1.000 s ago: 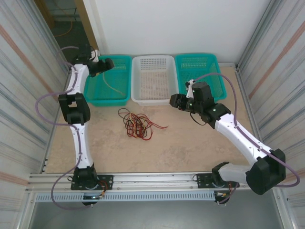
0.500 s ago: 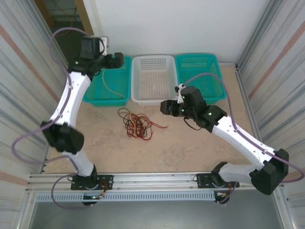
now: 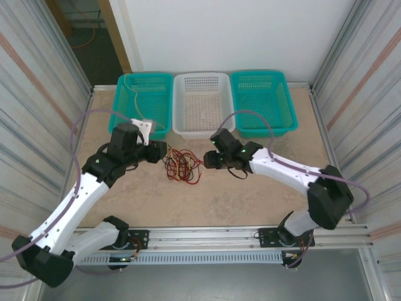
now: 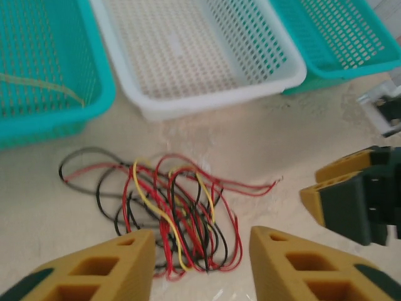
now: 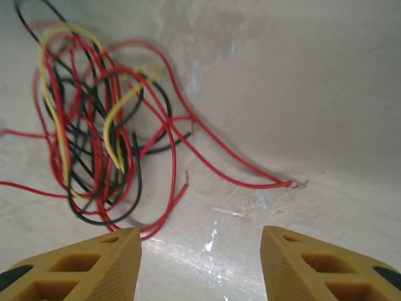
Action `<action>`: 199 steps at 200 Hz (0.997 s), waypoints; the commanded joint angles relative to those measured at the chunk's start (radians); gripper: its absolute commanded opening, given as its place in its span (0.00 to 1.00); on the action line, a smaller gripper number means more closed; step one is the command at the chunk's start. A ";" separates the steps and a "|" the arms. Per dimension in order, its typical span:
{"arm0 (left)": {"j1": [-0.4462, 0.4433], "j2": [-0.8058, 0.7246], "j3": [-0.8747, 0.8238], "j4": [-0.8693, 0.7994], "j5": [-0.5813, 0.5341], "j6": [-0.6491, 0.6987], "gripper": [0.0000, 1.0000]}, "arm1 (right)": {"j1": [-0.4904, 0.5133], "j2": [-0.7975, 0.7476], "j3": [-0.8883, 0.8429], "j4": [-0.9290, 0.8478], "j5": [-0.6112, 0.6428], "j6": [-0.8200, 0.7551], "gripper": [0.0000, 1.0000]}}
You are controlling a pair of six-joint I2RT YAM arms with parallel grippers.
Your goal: Untangle the cables
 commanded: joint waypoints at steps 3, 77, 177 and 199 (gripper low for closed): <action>0.003 -0.040 -0.064 -0.011 -0.004 -0.071 0.40 | 0.069 0.117 0.115 0.006 0.028 -0.026 0.51; 0.006 0.058 -0.196 0.107 0.038 -0.216 0.31 | 0.134 0.385 0.363 -0.043 0.163 0.027 0.40; 0.006 0.240 -0.248 0.214 0.104 -0.226 0.52 | 0.139 0.356 0.375 -0.062 0.156 0.046 0.38; 0.004 0.306 -0.245 0.261 0.137 -0.234 0.52 | 0.145 0.309 0.345 -0.059 0.153 0.048 0.42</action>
